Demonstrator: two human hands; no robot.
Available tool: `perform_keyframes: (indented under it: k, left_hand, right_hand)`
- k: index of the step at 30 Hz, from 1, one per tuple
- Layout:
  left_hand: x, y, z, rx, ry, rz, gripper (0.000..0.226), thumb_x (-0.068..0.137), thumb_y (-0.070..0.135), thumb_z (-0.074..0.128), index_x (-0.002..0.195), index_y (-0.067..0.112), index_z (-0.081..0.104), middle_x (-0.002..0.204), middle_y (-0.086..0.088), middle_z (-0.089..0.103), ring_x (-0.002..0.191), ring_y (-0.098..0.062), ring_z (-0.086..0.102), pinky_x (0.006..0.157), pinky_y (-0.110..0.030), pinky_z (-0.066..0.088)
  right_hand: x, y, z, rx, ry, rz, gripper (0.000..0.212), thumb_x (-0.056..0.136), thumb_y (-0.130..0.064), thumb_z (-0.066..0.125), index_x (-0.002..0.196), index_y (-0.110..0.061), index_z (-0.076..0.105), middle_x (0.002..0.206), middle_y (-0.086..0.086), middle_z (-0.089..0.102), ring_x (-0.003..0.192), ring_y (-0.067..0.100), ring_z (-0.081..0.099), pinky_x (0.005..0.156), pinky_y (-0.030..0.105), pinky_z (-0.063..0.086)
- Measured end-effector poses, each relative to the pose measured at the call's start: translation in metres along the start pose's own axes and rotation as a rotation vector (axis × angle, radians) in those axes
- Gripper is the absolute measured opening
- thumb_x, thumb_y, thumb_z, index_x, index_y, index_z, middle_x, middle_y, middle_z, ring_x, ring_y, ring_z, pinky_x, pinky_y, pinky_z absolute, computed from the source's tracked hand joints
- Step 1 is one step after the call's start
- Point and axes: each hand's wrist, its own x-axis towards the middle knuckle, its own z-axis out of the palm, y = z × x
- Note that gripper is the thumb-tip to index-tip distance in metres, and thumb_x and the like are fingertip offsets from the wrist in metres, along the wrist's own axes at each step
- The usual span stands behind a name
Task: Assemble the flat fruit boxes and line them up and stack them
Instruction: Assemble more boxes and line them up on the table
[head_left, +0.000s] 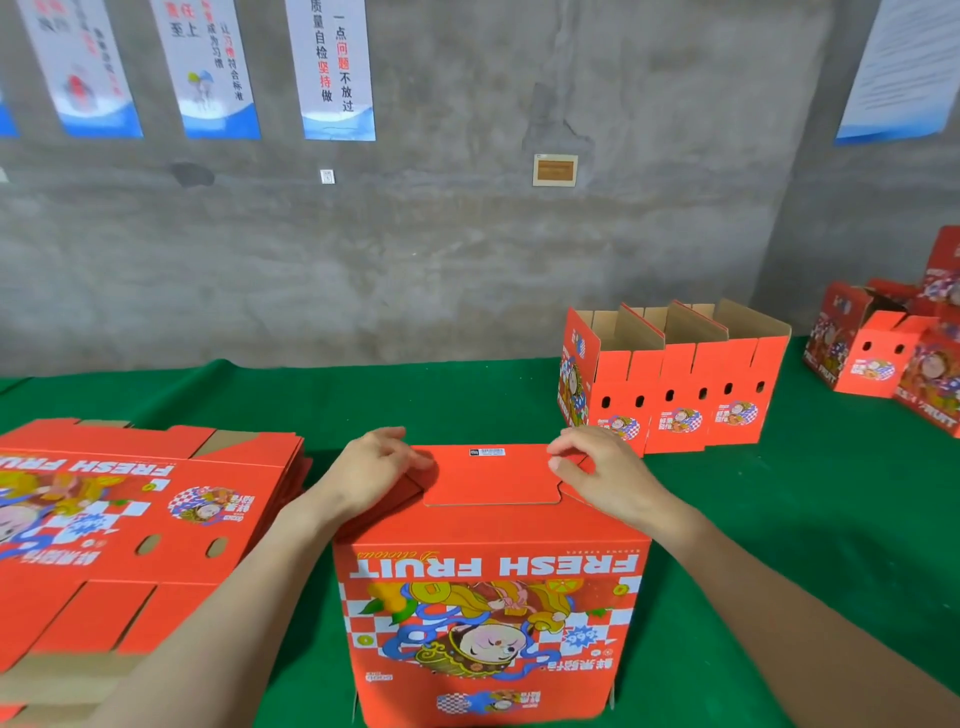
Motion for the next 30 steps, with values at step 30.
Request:
perform_keyframes:
  k: [30]
  left_hand:
    - [0.001, -0.004, -0.001, -0.067, 0.08, -0.122, 0.072, 0.084, 0.038, 0.07, 0.145, 0.021, 0.037, 0.155, -0.011, 0.022, 0.142, -0.02, 0.025, 0.116, -0.034, 0.022]
  right_hand:
    - [0.005, -0.007, 0.008, -0.344, -0.192, 0.1, 0.014, 0.098, -0.036, 0.044, 0.091, -0.024, 0.043, 0.106, -0.006, 0.046, 0.109, 0.016, 0.042, 0.088, 0.036, 0.04]
